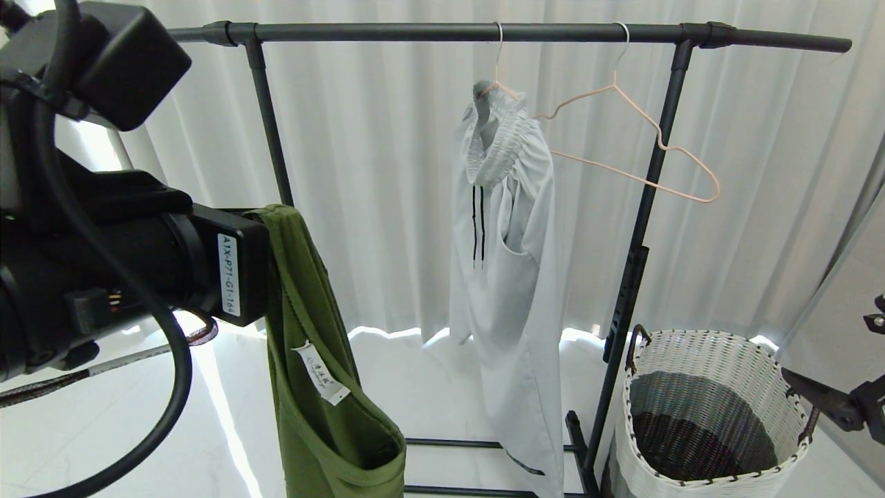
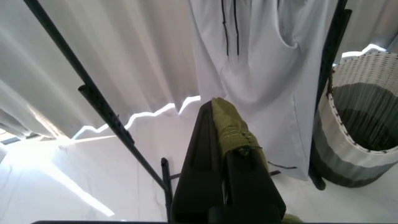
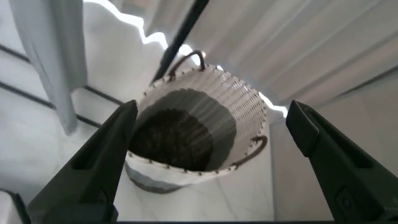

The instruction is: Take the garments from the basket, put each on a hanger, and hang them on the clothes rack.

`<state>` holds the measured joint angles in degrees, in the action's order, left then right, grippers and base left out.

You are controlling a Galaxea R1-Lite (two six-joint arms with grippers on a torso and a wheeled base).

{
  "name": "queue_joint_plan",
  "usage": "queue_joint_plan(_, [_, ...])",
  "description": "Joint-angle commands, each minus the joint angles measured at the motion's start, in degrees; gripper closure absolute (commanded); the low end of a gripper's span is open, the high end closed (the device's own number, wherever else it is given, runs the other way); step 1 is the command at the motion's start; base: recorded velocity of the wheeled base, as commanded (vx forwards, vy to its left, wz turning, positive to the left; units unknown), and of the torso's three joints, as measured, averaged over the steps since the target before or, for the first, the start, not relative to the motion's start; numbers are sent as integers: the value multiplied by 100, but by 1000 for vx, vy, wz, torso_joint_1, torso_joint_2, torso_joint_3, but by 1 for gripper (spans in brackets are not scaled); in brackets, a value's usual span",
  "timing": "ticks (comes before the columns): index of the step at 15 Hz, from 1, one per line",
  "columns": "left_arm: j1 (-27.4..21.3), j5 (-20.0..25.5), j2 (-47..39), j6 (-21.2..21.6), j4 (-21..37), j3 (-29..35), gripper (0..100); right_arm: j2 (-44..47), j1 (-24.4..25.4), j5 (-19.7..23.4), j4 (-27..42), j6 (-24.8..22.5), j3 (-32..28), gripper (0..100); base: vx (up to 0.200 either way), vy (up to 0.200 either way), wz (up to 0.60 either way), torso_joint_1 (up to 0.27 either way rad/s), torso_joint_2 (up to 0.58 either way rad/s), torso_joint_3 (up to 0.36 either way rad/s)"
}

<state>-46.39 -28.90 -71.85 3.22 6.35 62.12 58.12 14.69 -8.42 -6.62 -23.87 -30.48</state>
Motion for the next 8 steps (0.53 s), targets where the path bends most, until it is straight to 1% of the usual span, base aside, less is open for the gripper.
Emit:
queue_joint_plan(1, [112, -1, 48, 12, -46, -78, 100, 6, -124, -1, -85, -39, 103, 0, 0, 0, 0, 0, 0, 0])
queue_joint_plan(5, [112, -1, 136, 39, -81, -157, 100, 41, -309, 7, -120, 14, 103, 0, 0, 0, 0, 8, -26, -18])
queue_joint_plan(6, [112, -1, 136, 39, -73, -165, 100, 41, -318, 7, -120, 40, 103, 0, 0, 0, 0, 56, -246, -193])
queue_joint_plan(8, [112, -1, 136, 39, -73, -165, 100, 41, -326, 7, -120, 93, 103, 0, 0, 0, 0, 78, -366, -281])
